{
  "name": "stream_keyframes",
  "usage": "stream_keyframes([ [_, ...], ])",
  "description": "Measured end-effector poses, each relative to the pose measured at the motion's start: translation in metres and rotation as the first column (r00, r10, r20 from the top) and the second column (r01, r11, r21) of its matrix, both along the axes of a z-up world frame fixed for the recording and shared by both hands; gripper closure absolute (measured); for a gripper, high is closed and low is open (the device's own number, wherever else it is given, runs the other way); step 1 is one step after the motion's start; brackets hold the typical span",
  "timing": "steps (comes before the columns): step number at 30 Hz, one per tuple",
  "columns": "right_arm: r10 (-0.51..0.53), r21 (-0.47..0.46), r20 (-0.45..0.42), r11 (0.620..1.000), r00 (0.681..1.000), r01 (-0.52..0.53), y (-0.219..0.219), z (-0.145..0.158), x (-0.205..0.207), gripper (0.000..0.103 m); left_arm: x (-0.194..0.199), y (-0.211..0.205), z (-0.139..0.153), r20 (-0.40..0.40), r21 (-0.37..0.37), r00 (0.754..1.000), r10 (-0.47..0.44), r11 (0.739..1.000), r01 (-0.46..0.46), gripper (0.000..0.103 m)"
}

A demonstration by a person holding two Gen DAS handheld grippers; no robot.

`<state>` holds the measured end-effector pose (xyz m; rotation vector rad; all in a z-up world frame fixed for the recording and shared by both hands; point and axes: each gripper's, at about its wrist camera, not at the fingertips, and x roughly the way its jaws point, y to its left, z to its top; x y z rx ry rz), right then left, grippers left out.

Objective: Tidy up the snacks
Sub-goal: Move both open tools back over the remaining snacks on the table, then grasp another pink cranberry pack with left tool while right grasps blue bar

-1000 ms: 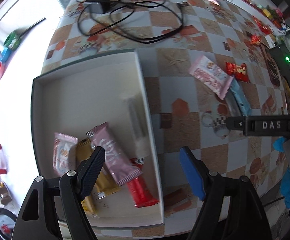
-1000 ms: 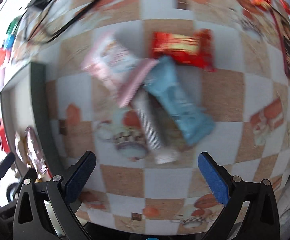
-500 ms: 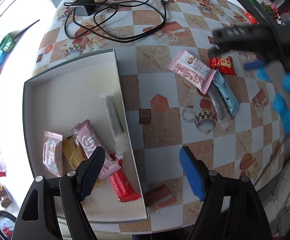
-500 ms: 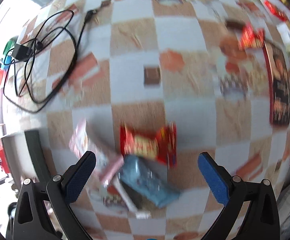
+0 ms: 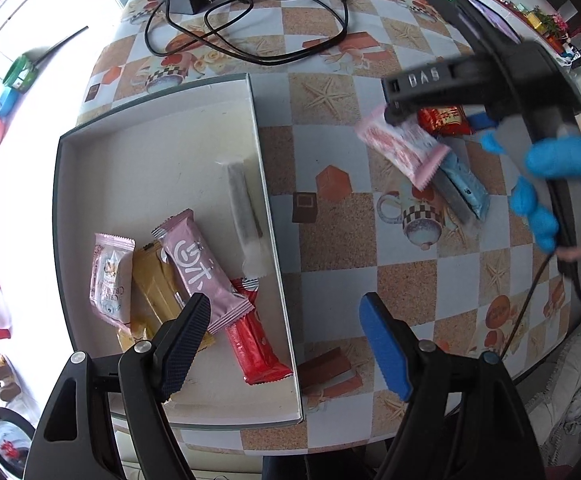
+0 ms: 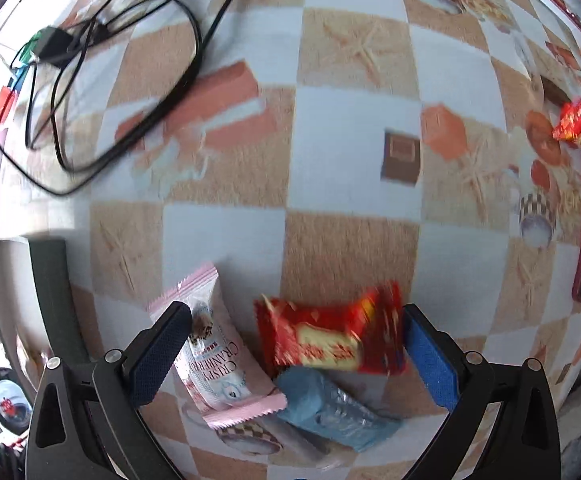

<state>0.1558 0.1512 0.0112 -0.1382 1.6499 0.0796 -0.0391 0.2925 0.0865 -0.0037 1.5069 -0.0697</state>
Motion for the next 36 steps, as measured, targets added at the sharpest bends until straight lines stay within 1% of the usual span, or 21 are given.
stream_keyframes([
  [5, -0.046, -0.026, -0.017, 0.999, 0.999, 0.045, -0.025, -0.005, -0.027, 0.0, 0.003, -0.009, 0.0, 0.006, -0.007, 1.0, -0.021, 1.0, 0.021, 0.023],
  [10, -0.057, -0.049, -0.039, 0.997, 0.998, 0.055, -0.048, -0.008, -0.054, 0.0, 0.003, -0.023, -0.004, -0.005, -0.014, 0.999, -0.049, 0.999, 0.049, 0.023],
  [14, -0.059, -0.055, -0.061, 0.997, 0.996, 0.056, -0.065, -0.01, -0.086, 0.0, 0.001, -0.036, -0.007, -0.016, -0.017, 0.996, -0.082, 0.996, 0.082, 0.023],
  [17, -0.054, -0.027, -0.081, 0.998, 0.995, 0.052, -0.072, -0.011, -0.113, 0.0, 0.001, -0.044, -0.01, -0.029, -0.018, 0.995, -0.1, 0.995, 0.1, 0.023],
  [20, -0.133, 0.018, -0.043, 0.991, 0.99, 0.134, -0.093, 0.001, -0.126, 0.0, 0.002, -0.051, -0.014, -0.044, -0.025, 0.993, -0.112, 0.994, 0.111, 0.023],
  [22, -0.216, 0.039, -0.019, 0.976, 0.976, 0.216, -0.114, 0.009, -0.128, 0.0, 0.002, -0.058, -0.016, -0.043, -0.033, 0.993, -0.111, 0.993, 0.11, 0.023],
  [24, -0.258, 0.04, -0.02, 0.965, 0.966, 0.258, -0.128, 0.012, -0.129, 0.0, 0.003, -0.067, -0.019, -0.054, -0.042, 0.991, -0.126, 0.991, 0.124, 0.023],
  [25, -0.268, 0.033, -0.02, 0.963, 0.963, 0.269, -0.135, 0.013, -0.119, 0.0, 0.003, -0.072, -0.021, -0.06, -0.049, 0.989, -0.136, 0.99, 0.134, 0.023],
  [26, -0.273, 0.025, -0.018, 0.962, 0.962, 0.273, -0.151, 0.013, -0.127, 0.0, 0.003, -0.079, -0.023, -0.065, -0.055, 0.986, -0.15, 0.988, 0.147, 0.023],
  [28, -0.279, 0.01, -0.018, 0.96, 0.96, 0.28, -0.163, 0.017, -0.133, 0.0, 0.003, -0.095, -0.027, -0.074, -0.064, 0.979, -0.191, 0.98, 0.186, 0.023],
  [29, -0.283, 0.008, -0.02, 0.959, 0.959, 0.283, -0.183, 0.017, -0.137, 0.0, 0.002, -0.101, -0.028, -0.077, -0.066, 0.975, -0.208, 0.977, 0.203, 0.023],
  [31, -0.29, 0.001, -0.03, 0.957, 0.957, 0.29, -0.203, 0.019, -0.13, 0.0, 0.001, -0.117, -0.033, -0.084, -0.071, 0.966, -0.244, 0.968, 0.239, 0.023],
  [36, -0.281, -0.008, -0.053, 0.96, 0.958, 0.28, -0.225, 0.016, -0.15, 0.0, 0.004, -0.143, -0.05, -0.12, -0.092, 0.957, -0.266, 0.962, 0.256, 0.023],
])
